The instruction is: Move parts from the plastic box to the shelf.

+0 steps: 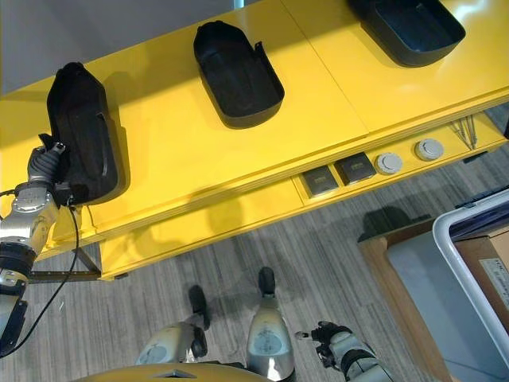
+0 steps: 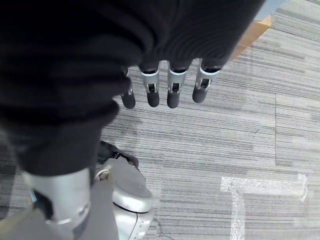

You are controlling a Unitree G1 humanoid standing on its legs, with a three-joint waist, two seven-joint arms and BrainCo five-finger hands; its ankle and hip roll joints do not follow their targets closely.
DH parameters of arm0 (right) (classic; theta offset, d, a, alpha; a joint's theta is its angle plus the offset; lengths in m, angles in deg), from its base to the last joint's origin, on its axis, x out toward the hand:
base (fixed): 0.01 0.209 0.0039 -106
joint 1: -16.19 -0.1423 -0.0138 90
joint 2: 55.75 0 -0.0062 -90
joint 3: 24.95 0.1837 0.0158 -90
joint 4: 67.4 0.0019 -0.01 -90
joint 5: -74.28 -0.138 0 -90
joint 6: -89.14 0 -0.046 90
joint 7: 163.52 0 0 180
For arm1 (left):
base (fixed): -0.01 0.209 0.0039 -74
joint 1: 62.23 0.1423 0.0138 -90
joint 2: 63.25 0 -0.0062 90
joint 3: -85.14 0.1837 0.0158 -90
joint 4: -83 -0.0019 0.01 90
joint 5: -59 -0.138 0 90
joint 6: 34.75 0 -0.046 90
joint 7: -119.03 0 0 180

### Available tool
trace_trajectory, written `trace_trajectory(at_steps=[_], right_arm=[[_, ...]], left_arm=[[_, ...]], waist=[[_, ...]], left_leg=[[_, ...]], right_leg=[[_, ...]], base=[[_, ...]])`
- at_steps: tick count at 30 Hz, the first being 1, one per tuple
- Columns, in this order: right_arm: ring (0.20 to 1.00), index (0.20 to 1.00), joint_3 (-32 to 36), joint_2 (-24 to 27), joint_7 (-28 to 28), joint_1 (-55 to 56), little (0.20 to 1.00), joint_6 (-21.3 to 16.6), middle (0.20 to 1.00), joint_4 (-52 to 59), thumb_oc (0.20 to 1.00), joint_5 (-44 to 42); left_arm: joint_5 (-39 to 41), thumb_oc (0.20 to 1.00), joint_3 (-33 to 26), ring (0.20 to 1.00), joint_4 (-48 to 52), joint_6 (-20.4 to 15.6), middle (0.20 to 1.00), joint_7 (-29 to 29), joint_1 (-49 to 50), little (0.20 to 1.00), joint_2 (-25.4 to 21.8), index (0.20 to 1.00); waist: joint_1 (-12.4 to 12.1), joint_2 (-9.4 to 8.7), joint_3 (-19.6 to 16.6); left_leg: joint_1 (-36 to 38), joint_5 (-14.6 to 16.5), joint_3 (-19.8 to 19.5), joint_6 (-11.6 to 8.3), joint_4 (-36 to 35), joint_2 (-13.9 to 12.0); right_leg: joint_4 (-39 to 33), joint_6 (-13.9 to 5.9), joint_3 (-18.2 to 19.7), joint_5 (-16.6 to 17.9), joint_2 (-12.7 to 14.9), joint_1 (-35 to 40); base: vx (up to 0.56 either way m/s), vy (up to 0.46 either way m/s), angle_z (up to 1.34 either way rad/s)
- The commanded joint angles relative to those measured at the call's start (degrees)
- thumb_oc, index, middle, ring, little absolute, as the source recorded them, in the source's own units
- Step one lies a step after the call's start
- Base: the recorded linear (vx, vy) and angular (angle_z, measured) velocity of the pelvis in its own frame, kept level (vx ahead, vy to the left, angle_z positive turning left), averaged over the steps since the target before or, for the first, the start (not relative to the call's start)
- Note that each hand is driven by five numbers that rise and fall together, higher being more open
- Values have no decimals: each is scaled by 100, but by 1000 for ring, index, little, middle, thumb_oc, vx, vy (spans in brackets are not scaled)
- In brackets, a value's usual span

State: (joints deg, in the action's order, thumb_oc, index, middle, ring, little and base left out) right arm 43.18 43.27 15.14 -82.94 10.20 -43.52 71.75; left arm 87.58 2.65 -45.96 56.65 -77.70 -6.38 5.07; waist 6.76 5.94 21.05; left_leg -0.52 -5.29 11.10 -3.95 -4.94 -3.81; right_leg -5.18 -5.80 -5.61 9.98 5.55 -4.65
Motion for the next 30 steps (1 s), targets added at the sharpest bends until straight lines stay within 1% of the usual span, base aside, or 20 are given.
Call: trace_trajectory(at_steps=[1,2,3,4,5,6,8,10,13,15,17,18,19,20,21,24,25,26,27,30], right_arm=[[1000,1000,-289,-104,-66,-37,1000,106,1000,-122,1000,-227],[1000,1000,-285,-112,-104,-39,1000,133,1000,-129,1000,-182],[1000,1000,-289,-113,-108,-41,1000,144,1000,-126,1000,-157],[1000,1000,-308,-112,-119,-39,1000,163,1000,-133,1000,203],[1000,1000,-328,-105,-105,-37,1000,143,1000,-141,1000,323],[1000,1000,-348,-99,-110,-28,1000,135,1000,-147,1000,386],[1000,1000,-390,-77,-38,11,1000,163,1000,-147,1000,266],[1000,1000,-360,-78,-49,26,1000,195,1000,-152,1000,347],[1000,1000,-317,-105,-133,105,1000,258,1000,-165,1000,391],[1000,1000,-304,-114,-127,136,1000,257,1000,-175,1000,390],[1000,1000,-300,-150,-152,183,1000,303,1000,-208,1000,401],[1000,1000,-285,-176,-288,227,1000,420,1000,-246,1000,289],[1000,1000,-264,-195,-367,262,1000,458,1000,-261,1000,257],[1000,1000,-228,-238,-372,326,1000,435,1000,-303,1000,226],[1000,1000,-231,-253,-355,355,1000,439,1000,-302,1000,199],[1000,1000,-195,-281,-320,405,1000,329,1000,-342,1000,183],[1000,1000,-207,-314,-333,409,1000,309,1000,-386,1000,181],[1000,1000,-211,-328,-342,414,1000,299,1000,-403,1000,168],[1000,1000,-198,-322,-434,405,1000,333,1000,-391,1000,86],[1000,1000,-113,-377,-720,333,1000,457,1000,-504,1000,-21]], left_arm=[[31,200,308,200,-547,119,200,-248,-167,200,64,200],[10,445,299,445,-558,145,445,-275,-162,445,88,445],[-28,445,301,445,-556,147,445,-273,-157,445,96,445],[-325,733,319,733,-546,178,733,-233,-128,733,109,733],[-386,896,332,896,-524,225,896,-281,-116,896,111,896],[-391,1000,341,1000,-505,263,1000,-313,-94,1000,117,1000],[-297,1000,372,1000,-510,466,1000,-320,-32,1000,131,1000],[-372,1000,397,1000,-530,708,1000,-138,33,1000,131,1000],[-493,1000,413,1000,-633,981,1000,-104,184,1000,169,1000],[-608,1000,407,1000,-675,1073,1000,-101,217,1000,168,1000],[-783,1000,393,1000,-813,1195,1000,-140,275,1000,155,1000],[-761,1000,366,1000,-903,1174,1000,-242,307,1000,162,1000],[-807,1000,357,1000,-915,1201,1000,-294,320,1000,157,1000],[-786,1000,348,1000,-888,1138,1000,-463,334,1000,149,1000],[-784,1000,336,1000,-877,1116,1000,-509,341,1000,156,1000],[-680,1000,318,1000,-778,807,1000,-746,275,1000,147,1000],[-754,1000,325,1000,-654,503,1000,-758,165,1000,102,1000],[-642,1000,347,1000,-556,277,1000,-730,109,1000,70,1000],[-514,1000,380,1000,-239,263,1000,-807,-12,1000,15,1000],[-725,1000,421,1000,471,7,1000,-1014,-124,1000,-159,1000]], waist=[[86,-183,34],[74,-192,21],[70,-195,17],[55,-203,-1],[46,-206,-7],[40,-208,-18],[34,-208,-61],[22,-209,-113],[1,-220,-244],[-6,-222,-297],[-23,-215,-435],[-28,-209,-517],[-29,-206,-564],[-35,-213,-646],[-36,-217,-675],[-35,-234,-782],[-41,-242,-857],[-42,-248,-884],[-52,-259,-932],[-109,-286,-1033]], left_leg=[[-355,-77,16,-91,60,-63],[-358,-90,23,-98,76,-76],[-357,-93,23,-101,80,-82],[-346,-103,32,-113,98,-102],[-336,-111,35,-122,103,-110],[-323,-117,37,-128,105,-114],[-286,-132,48,-153,121,-134],[-260,-155,56,-167,140,-138],[-197,-162,75,-185,221,-158],[-180,-164,84,-188,252,-164],[-124,-159,113,-195,313,-178],[-77,-157,132,-208,341,-195],[-54,-151,137,-213,359,-198],[5,-132,149,-210,364,-192],[28,-126,149,-206,361,-191],[113,-94,162,-199,372,-193],[170,-71,177,-194,365,-197],[202,-56,183,-190,360,-195],[263,-22,192,-185,343,-199],[359,52,149,-155,328,-184]], right_leg=[[18,113,170,-640,-186,323],[18,120,166,-649,-192,355],[18,122,163,-653,-195,365],[18,130,152,-666,-202,413],[18,134,144,-669,-205,436],[18,133,135,-670,-206,457],[18,127,124,-695,-217,546],[18,129,127,-708,-222,627],[18,124,109,-723,-227,804],[18,128,109,-731,-229,866],[18,129,97,-751,-221,1004],[18,126,91,-762,-215,1084],[18,123,95,-764,-215,1122],[18,116,96,-762,-210,1173],[18,112,91,-763,-208,1189],[18,108,84,-769,-202,1265],[18,104,63,-772,-191,1298],[18,101,56,-773,-187,1312],[18,103,50,-790,-185,1347],[18,116,2,-804,-164,1391]], base=[[30,-33,0],[0,0,0],[40,-37,-1],[32,-26,0],[38,-22,0],[34,-5,0],[40,0,0],[51,4,-1],[79,2,-1],[59,4,-2],[87,8,-4],[79,4,-7],[55,-7,-6],[30,-13,-2],[0,0,0],[-19,-6,0],[-56,-19,-1],[-83,-27,-2],[-92,-25,-2],[-92,-13,-1]])
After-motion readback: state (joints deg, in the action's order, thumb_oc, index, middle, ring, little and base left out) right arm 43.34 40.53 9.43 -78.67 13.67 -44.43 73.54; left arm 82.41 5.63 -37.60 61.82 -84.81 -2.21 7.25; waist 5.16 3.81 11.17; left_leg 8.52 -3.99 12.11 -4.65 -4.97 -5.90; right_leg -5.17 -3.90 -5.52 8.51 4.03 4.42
